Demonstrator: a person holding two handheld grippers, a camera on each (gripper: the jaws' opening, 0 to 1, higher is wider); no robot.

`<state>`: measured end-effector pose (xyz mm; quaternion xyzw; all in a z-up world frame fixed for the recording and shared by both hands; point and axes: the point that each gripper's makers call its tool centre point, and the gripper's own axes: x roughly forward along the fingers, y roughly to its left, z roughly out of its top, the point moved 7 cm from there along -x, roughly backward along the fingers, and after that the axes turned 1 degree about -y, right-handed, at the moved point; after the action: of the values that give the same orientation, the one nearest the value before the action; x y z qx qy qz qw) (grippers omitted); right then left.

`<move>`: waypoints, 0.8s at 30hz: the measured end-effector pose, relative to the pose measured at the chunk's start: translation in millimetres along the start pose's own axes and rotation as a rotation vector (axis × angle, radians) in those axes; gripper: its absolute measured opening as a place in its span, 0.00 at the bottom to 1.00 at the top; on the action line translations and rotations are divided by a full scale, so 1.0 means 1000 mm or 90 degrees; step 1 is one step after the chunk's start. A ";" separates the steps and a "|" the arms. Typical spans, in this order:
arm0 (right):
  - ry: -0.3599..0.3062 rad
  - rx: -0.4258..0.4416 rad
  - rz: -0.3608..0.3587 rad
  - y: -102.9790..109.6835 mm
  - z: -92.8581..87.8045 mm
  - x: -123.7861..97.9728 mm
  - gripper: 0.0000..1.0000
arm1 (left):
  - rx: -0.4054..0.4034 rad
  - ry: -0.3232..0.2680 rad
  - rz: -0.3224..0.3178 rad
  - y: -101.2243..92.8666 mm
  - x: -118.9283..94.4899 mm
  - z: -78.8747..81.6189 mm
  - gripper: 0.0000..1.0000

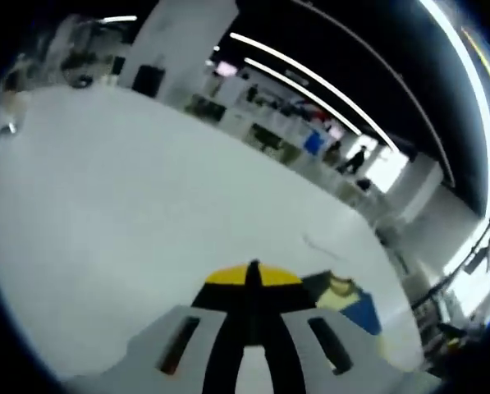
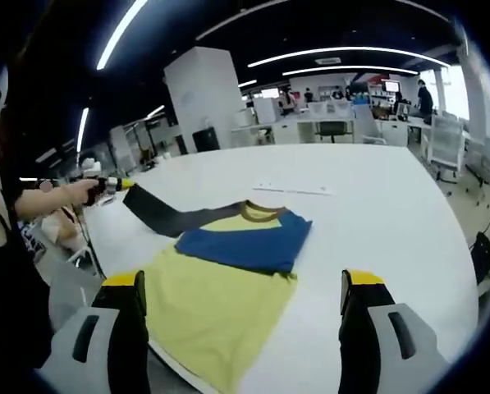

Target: Fold the garment on the visible template until the final outline fits inside the template.

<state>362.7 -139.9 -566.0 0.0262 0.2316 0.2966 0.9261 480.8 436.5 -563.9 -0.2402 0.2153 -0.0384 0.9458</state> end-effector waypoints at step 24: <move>0.013 -0.034 -0.002 -0.001 -0.016 -0.039 1.00 | 0.068 0.007 -0.192 -0.148 -0.016 -0.008 0.00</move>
<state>328.4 -164.1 -564.0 -0.0018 0.2335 0.3017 0.9244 467.9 305.0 -494.5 -0.2187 0.1794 -0.1929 0.9396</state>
